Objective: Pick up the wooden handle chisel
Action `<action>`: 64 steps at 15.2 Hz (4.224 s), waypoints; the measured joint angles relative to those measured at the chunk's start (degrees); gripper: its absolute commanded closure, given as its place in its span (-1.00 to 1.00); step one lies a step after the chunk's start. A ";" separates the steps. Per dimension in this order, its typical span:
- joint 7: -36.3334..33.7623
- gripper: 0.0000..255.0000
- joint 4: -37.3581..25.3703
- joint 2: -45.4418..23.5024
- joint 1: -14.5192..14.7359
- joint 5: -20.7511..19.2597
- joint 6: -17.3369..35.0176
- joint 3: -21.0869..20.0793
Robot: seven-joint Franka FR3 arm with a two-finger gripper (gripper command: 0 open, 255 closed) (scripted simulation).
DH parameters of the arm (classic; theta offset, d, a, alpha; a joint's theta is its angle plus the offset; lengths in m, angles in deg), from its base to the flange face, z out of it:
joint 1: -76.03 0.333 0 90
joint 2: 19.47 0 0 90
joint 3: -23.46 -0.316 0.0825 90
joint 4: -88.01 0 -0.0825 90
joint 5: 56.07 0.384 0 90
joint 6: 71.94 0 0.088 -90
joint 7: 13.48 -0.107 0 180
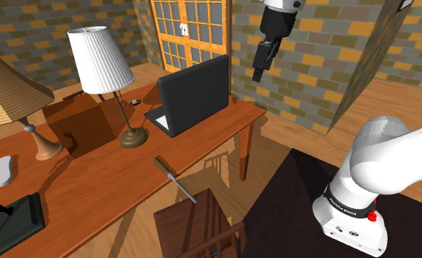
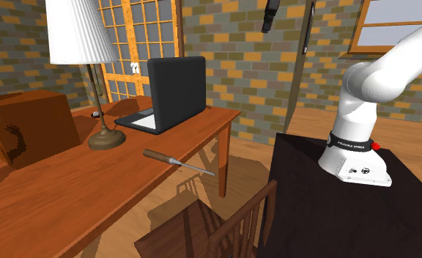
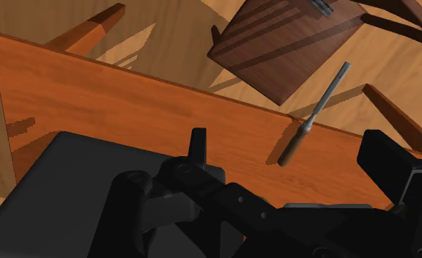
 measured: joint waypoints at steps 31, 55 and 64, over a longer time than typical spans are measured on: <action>-43.25 -1.00 -1.25 -49.28 -5.89 -22.38 44.11 -29.69; -65.02 1.00 -17.49 -76.79 5.01 -47.19 46.69 -21.45; -63.23 1.00 -17.06 -74.35 4.00 -44.98 45.02 -22.87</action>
